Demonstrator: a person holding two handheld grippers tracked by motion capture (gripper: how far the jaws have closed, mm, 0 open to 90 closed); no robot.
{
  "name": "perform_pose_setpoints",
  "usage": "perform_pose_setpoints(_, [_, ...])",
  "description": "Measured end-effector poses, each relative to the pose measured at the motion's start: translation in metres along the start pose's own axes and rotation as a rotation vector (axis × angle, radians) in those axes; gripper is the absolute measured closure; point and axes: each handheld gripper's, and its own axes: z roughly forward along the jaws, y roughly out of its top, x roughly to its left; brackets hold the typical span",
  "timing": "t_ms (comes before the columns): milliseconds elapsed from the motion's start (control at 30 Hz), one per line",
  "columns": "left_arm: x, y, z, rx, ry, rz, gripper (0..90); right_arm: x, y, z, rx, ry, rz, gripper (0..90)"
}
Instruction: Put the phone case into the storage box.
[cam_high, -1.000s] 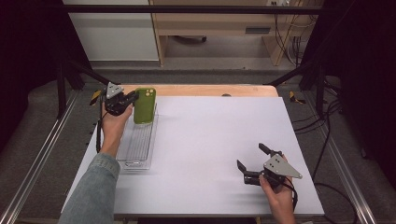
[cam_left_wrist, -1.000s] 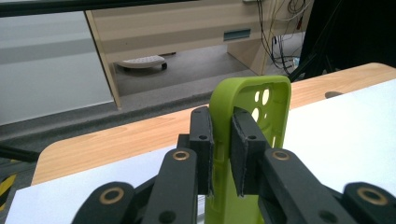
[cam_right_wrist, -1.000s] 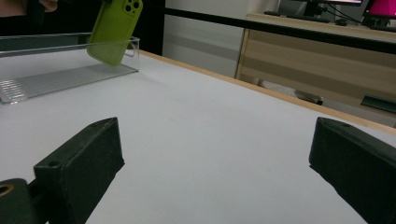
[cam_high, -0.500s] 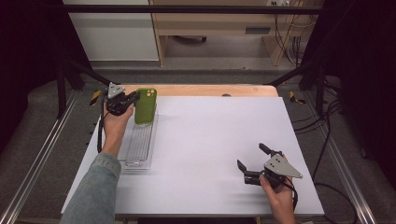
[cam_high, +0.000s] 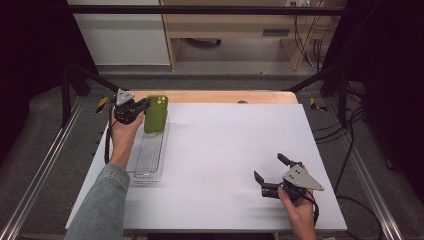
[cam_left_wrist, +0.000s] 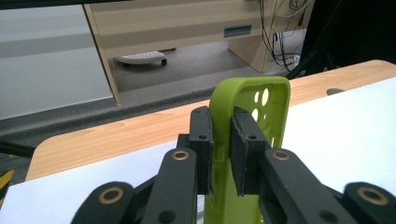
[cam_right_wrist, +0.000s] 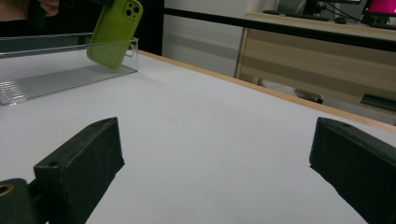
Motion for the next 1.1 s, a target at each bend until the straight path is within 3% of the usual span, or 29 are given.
perform_pose_setpoints(400, [-0.0002, -0.0004, 0.0011, 0.004, 0.006, 0.007, 79.4, 0.0001, 0.0001, -0.0002, 0.000, -0.003, 0.002, 3.0])
perform_pose_setpoints(900, [-0.0035, 0.0002, 0.0042, 0.006, 0.045, 0.027, 79.0, 0.0002, 0.0001, 0.0001, 0.003, -0.007, 0.003, 3.0])
perform_pose_setpoints(933, [-0.0037, 0.0004, 0.0042, -0.001, 0.052, 0.033, 77.0, 0.0002, 0.0000, 0.0002, 0.002, -0.007, 0.003, 3.0])
perform_pose_setpoints(1000, [-0.0044, 0.0012, 0.0039, -0.013, 0.085, 0.042, 62.7, 0.0003, 0.0001, 0.0001, 0.003, -0.007, 0.003, 3.0])
perform_pose_setpoints(1100, [-0.0050, 0.0036, 0.0003, -0.028, 0.116, 0.043, 49.7, 0.0004, 0.0001, 0.0003, 0.002, -0.006, 0.002, 3.0])
